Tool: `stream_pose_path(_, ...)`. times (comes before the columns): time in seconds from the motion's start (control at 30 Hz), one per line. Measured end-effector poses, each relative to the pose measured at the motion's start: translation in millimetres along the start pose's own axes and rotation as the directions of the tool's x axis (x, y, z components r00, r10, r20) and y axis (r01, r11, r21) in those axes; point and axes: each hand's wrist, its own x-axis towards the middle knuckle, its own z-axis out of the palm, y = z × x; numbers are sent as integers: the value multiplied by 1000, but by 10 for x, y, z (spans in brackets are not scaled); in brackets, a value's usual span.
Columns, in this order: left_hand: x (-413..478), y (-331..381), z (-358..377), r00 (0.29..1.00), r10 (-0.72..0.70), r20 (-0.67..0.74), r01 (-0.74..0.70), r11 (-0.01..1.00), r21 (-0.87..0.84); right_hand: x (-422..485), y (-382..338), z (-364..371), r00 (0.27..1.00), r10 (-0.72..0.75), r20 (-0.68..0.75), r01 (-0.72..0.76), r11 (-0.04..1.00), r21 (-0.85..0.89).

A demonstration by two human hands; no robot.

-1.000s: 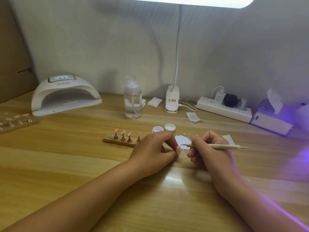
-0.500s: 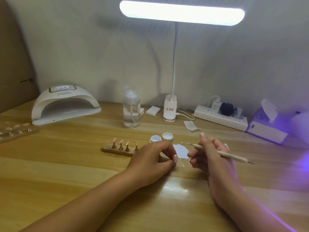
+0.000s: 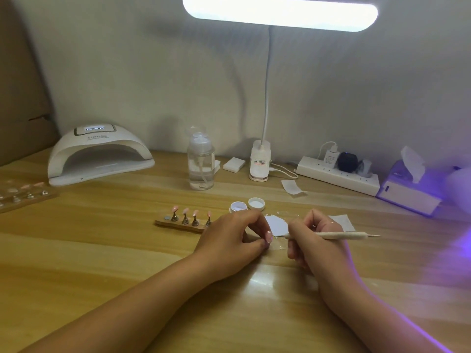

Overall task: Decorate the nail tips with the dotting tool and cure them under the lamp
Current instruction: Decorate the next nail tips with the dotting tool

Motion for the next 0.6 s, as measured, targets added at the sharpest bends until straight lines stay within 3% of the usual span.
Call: stream_pose_path(0.6, -11, 19, 6, 999, 23, -37, -23, 1000, 11, -3, 6, 15, 999, -9, 52, 13, 997, -82)
